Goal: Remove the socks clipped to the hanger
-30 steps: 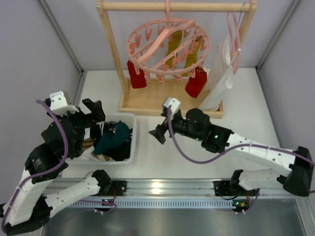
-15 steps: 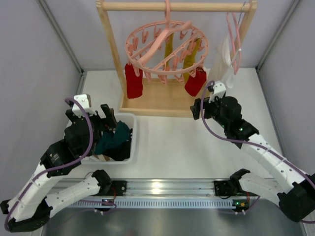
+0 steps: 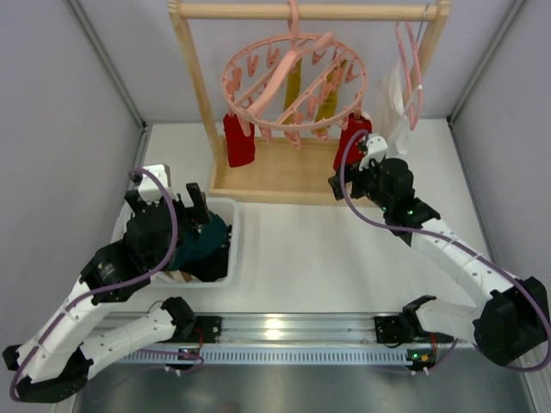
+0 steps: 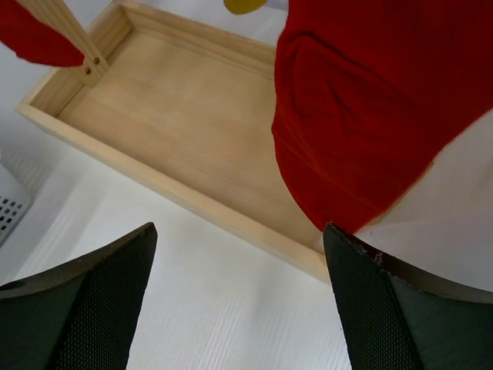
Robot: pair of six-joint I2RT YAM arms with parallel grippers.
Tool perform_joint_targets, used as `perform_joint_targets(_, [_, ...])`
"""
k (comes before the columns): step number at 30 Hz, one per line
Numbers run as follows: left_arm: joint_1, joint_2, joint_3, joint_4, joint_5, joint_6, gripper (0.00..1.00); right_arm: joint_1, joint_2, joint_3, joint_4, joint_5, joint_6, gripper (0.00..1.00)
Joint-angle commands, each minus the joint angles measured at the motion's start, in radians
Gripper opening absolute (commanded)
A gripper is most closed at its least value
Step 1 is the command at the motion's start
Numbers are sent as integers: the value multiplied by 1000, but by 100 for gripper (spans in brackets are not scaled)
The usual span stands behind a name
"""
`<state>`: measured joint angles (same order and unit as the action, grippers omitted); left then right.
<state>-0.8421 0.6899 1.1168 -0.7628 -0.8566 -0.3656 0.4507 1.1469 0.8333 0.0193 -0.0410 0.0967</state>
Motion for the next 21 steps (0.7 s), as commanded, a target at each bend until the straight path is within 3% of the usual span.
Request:
perform_joint_targets(1, [1,5,-3,30,2,-6,98,-15,36,59,128,71,-17,85])
perform_joint_targets(9, [1,11,-6,30,7,-3,98,-14,91,66,180,181,-22,90])
perform_joint_targets(21, [1,31,-8,31,10,1,98,-37,207,118,274,174,-77,91])
